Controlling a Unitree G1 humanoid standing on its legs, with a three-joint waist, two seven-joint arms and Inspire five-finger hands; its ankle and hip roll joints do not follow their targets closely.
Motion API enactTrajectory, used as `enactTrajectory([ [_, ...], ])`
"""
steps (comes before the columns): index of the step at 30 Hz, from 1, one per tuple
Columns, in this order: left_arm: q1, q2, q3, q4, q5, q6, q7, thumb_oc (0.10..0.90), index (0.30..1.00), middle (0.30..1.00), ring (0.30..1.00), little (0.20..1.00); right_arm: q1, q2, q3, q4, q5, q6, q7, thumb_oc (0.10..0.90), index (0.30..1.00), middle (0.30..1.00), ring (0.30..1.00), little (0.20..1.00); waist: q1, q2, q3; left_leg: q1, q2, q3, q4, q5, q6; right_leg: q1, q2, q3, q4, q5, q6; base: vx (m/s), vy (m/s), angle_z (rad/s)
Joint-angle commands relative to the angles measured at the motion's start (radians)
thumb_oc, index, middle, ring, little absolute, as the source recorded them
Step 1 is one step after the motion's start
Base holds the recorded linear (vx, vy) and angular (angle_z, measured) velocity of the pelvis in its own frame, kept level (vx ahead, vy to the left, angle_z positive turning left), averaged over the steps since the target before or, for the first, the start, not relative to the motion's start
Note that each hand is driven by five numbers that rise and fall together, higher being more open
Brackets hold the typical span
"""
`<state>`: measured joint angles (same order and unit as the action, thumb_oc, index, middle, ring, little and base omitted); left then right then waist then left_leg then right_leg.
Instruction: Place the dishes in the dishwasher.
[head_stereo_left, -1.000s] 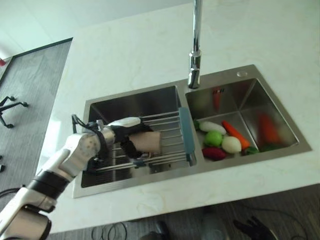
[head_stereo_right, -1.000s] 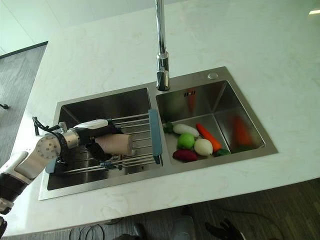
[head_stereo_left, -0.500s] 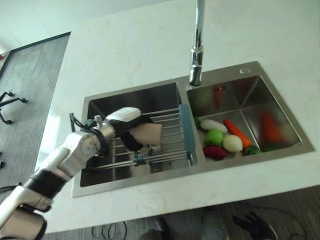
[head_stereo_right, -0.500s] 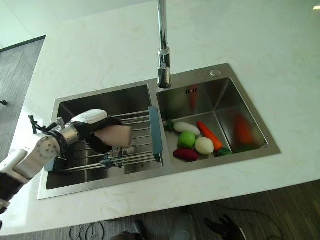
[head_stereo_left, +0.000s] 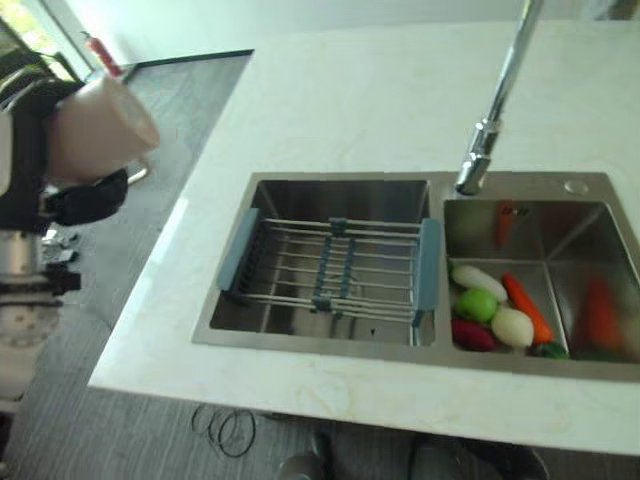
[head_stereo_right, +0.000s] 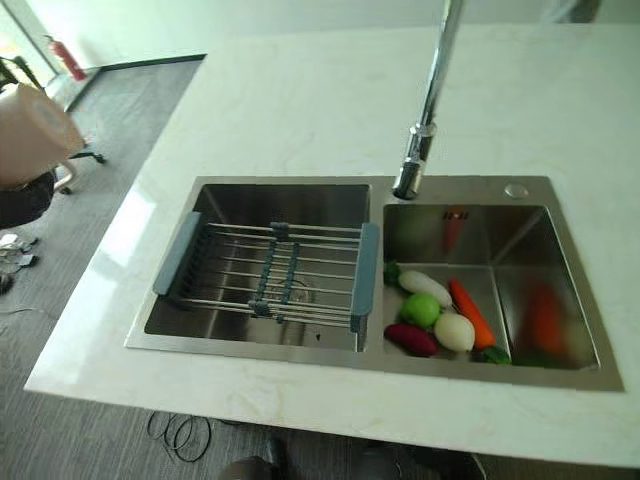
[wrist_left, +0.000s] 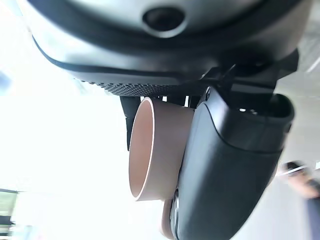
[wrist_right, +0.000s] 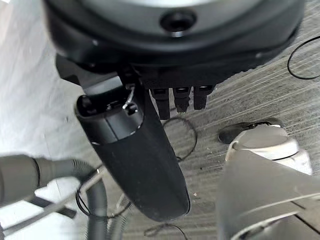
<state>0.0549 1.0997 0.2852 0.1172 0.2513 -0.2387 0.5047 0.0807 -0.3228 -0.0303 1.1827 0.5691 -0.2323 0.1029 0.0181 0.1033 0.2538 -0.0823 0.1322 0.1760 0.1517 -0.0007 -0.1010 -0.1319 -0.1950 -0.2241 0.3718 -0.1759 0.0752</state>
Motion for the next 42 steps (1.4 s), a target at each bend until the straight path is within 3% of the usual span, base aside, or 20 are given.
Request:
enactTrajectory([
  [1, -0.128, 0.079, 0.183, 0.037, -0.008, -0.048, 0.149, 0.4, 0.3, 0.3, 0.3, 0.3, 0.029, -0.046, -0.023, 0.009, 0.018, -0.015, -0.015, 0.8, 0.9, 0.9, 0.9, 0.9, -0.027, 0.021, -0.035, -0.092, 0.145, 0.012, 0.148, -0.091, -0.071, 0.059, -0.002, -0.045, -0.072, -0.083, 0.041, -0.25, 0.022, 0.83],
  [6, -0.111, 0.074, 0.217, 0.092, 0.008, -0.108, 0.17, 0.4, 0.3, 0.3, 0.3, 0.3, 0.035, -0.048, -0.092, 0.049, 0.072, -0.01, -0.029, 0.8, 0.9, 0.9, 0.9, 0.9, -0.036, -0.016, -0.048, 0.038, 0.075, 0.1, 0.148, -0.093, -0.002, 0.035, -0.066, -0.074, -0.072, -0.038, 0.03, -0.26, 0.107, 0.73],
  [10, -0.116, 0.079, 0.216, 0.093, -0.031, -0.118, 0.168, 0.4, 0.3, 0.3, 0.3, 0.3, 0.033, -0.052, -0.134, 0.071, 0.092, -0.048, -0.024, 0.8, 0.9, 0.9, 0.9, 0.9, -0.038, -0.017, -0.055, 0.139, 0.052, 0.107, 0.166, -0.087, -0.011, 0.037, -0.108, -0.076, -0.072, -0.033, 0.032, -0.24, 0.32, 0.94],
  [12, -0.118, 0.085, 0.212, 0.09, -0.043, -0.111, 0.163, 0.4, 0.3, 0.3, 0.3, 0.3, 0.025, -0.061, -0.146, 0.074, 0.096, -0.059, -0.023, 0.8, 0.9, 0.9, 0.9, 0.9, -0.032, -0.005, -0.059, 0.136, 0.013, 0.073, 0.148, -0.148, 0.003, 0.021, -0.132, -0.063, -0.072, -0.007, 0.057, -0.26, 0.46, 0.66],
  [13, -0.116, 0.085, 0.215, 0.086, -0.048, -0.109, 0.159, 0.4, 0.3, 0.3, 0.3, 0.3, 0.021, -0.061, -0.153, 0.074, 0.09, -0.061, -0.026, 0.8, 0.9, 0.9, 0.9, 0.9, -0.032, -0.011, -0.056, 0.13, -0.006, 0.09, 0.148, -0.161, 0.021, 0.005, -0.154, -0.072, -0.072, 0.024, 0.06, -0.25, 0.419, 0.91],
  [15, -0.092, 0.104, 0.237, 0.076, -0.07, -0.125, 0.14, 0.4, 0.3, 0.3, 0.3, 0.3, -0.002, -0.051, -0.155, 0.061, 0.1, -0.057, -0.05, 0.8, 0.9, 0.9, 0.9, 0.9, -0.027, -0.011, -0.056, 0.138, -0.06, 0.079, 0.148, -0.269, 0.057, -0.031, -0.2, -0.054, -0.072, 0.096, 0.112, -0.26, 0.446, 1.02],
  [16, -0.083, 0.112, 0.243, 0.07, -0.078, -0.125, 0.133, 0.4, 0.3, 0.3, 0.3, 0.3, -0.008, -0.043, -0.15, 0.053, 0.101, -0.06, -0.059, 0.8, 0.9, 0.9, 0.9, 0.9, -0.021, -0.015, -0.054, 0.137, -0.079, 0.066, 0.148, -0.294, 0.067, -0.039, -0.219, -0.049, -0.072, 0.121, 0.124, -0.2, 0.404, 0.76],
  [18, -0.06, 0.141, 0.253, 0.052, -0.104, -0.133, 0.113, 0.4, 0.3, 0.3, 0.3, 0.3, -0.022, -0.019, -0.13, 0.021, 0.113, -0.064, -0.086, 0.8, 0.9, 0.9, 0.9, 0.9, 0.002, -0.029, -0.043, 0.134, -0.12, 0.038, 0.148, -0.329, 0.091, -0.049, -0.27, -0.043, -0.072, 0.174, 0.146, -0.19, 0.357, 0.4],
  [21, -0.018, 0.164, 0.266, 0.013, -0.148, -0.151, 0.083, 0.4, 0.3, 0.3, 0.3, 0.3, -0.022, 0.004, -0.116, -0.021, 0.134, -0.05, -0.109, 0.8, 0.9, 0.9, 0.9, 0.9, 0.028, -0.037, -0.031, 0.12, -0.155, 0.013, 0.148, -0.337, 0.119, -0.023, -0.294, -0.029, -0.072, 0.193, 0.15, -0.17, 0.296, 0.65],
  [23, -0.032, 0.162, 0.235, -0.004, -0.153, -0.183, 0.073, 0.4, 0.3, 0.3, 0.3, 0.3, -0.018, 0.019, -0.113, -0.02, 0.135, -0.062, -0.107, 0.8, 0.9, 0.9, 0.9, 0.9, 0.01, -0.035, -0.021, 0.111, -0.161, -0.027, 0.148, -0.335, 0.135, 0.0, -0.249, 0.026, -0.072, 0.175, 0.136, -0.13, 0.291, 0.74],
  [25, -0.08, 0.149, 0.194, -0.013, -0.146, -0.213, 0.038, 0.4, 0.3, 0.3, 0.3, 0.3, -0.007, 0.02, -0.115, -0.012, 0.139, -0.064, -0.093, 0.8, 0.9, 0.9, 0.9, 0.9, -0.013, -0.022, -0.02, 0.093, -0.155, -0.064, 0.148, -0.319, 0.149, 0.046, -0.123, 0.055, -0.072, 0.086, 0.112, -0.02, 0.183, 1.26],
  [26, -0.085, 0.149, 0.191, -0.012, -0.145, -0.213, 0.038, 0.4, 0.3, 0.3, 0.3, 0.3, -0.008, 0.02, -0.117, -0.012, 0.138, -0.064, -0.093, 0.8, 0.9, 0.9, 0.9, 0.9, -0.014, -0.022, -0.02, 0.089, -0.155, -0.066, 0.148, -0.313, 0.148, 0.044, -0.123, 0.053, -0.072, 0.089, 0.109, 0.05, 0.195, 0.77],
  [27, -0.109, 0.134, 0.162, -0.029, -0.142, -0.214, 0.008, 0.4, 0.3, 0.3, 0.3, 0.3, -0.001, 0.021, -0.114, -0.014, 0.11, -0.054, -0.077, 0.8, 0.9, 0.9, 0.9, 0.9, -0.023, -0.019, -0.021, 0.089, -0.156, -0.081, 0.148, -0.316, 0.162, 0.077, -0.044, 0.038, -0.072, 0.049, 0.095, 0.05, 0.143, 0.7],
  [29, -0.134, 0.113, 0.126, -0.063, -0.133, -0.193, -0.01, 0.4, 0.3, 0.3, 0.3, 0.3, 0.003, 0.022, -0.105, -0.027, 0.089, -0.039, -0.067, 0.8, 0.9, 0.9, 0.9, 0.9, -0.036, -0.025, -0.02, 0.085, -0.167, -0.095, 0.148, -0.319, 0.175, 0.067, -0.003, 0.027, -0.072, 0.072, 0.087, 0.11, 0.127, 0.63],
  [31, -0.179, 0.065, 0.063, -0.121, -0.109, -0.157, -0.038, 0.4, 0.3, 0.3, 0.3, 0.3, 0.005, 0.02, -0.088, -0.031, 0.078, -0.022, -0.048, 0.8, 0.9, 0.9, 0.9, 0.9, -0.057, -0.038, -0.01, 0.098, -0.184, -0.113, 0.148, -0.334, 0.185, 0.037, 0.041, 0.039, -0.072, 0.05, 0.066, 0.19, 0.002, 0.62],
  [36, -0.254, 0.004, -0.025, -0.182, -0.07, -0.125, -0.077, 0.4, 0.3, 0.3, 0.3, 0.3, -0.007, 0.023, -0.064, -0.016, 0.072, -0.008, -0.037, 0.8, 0.9, 0.9, 0.9, 0.9, -0.086, -0.058, -0.005, 0.124, -0.206, -0.131, 0.148, -0.36, 0.196, -0.04, 0.067, 0.087, -0.072, 0.084, 0.078, 0.25, -0.107, 0.57],
  [40, -0.279, -0.002, -0.044, -0.181, -0.071, -0.109, -0.074, 0.4, 0.3, 0.3, 0.3, 0.3, -0.023, 0.002, -0.042, -0.017, 0.017, 0.007, 0.007, 0.8, 0.9, 0.9, 0.9, 0.9, -0.079, -0.054, -0.019, 0.172, -0.192, -0.142, 0.148, -0.34, 0.172, -0.021, 0.08, 0.075, -0.072, 0.058, 0.051, 0.32, -0.15, 0.75],
  [41, -0.281, -0.002, -0.048, -0.184, -0.079, -0.111, -0.07, 0.4, 0.3, 0.3, 0.3, 0.3, -0.028, -0.007, -0.029, -0.027, 0.009, 0.014, 0.002, 0.8, 0.9, 0.9, 0.9, 0.9, -0.077, -0.057, -0.02, 0.188, -0.188, -0.131, 0.148, -0.322, 0.161, -0.006, 0.077, 0.079, -0.072, 0.049, 0.04, 0.48, -0.198, 0.54],
  [42, -0.3, 0.004, -0.059, -0.195, -0.111, -0.108, -0.071, 0.4, 0.3, 0.3, 0.3, 0.3, -0.032, -0.028, -0.01, -0.041, 0.013, 0.026, -0.01, 0.8, 0.9, 0.9, 0.9, 0.9, -0.052, -0.081, -0.001, 0.131, -0.188, -0.1, 0.31, -0.124, 0.091, 0.054, 0.067, 0.098, -0.072, 0.009, 0.006, 0.46, -0.207, 0.22],
])
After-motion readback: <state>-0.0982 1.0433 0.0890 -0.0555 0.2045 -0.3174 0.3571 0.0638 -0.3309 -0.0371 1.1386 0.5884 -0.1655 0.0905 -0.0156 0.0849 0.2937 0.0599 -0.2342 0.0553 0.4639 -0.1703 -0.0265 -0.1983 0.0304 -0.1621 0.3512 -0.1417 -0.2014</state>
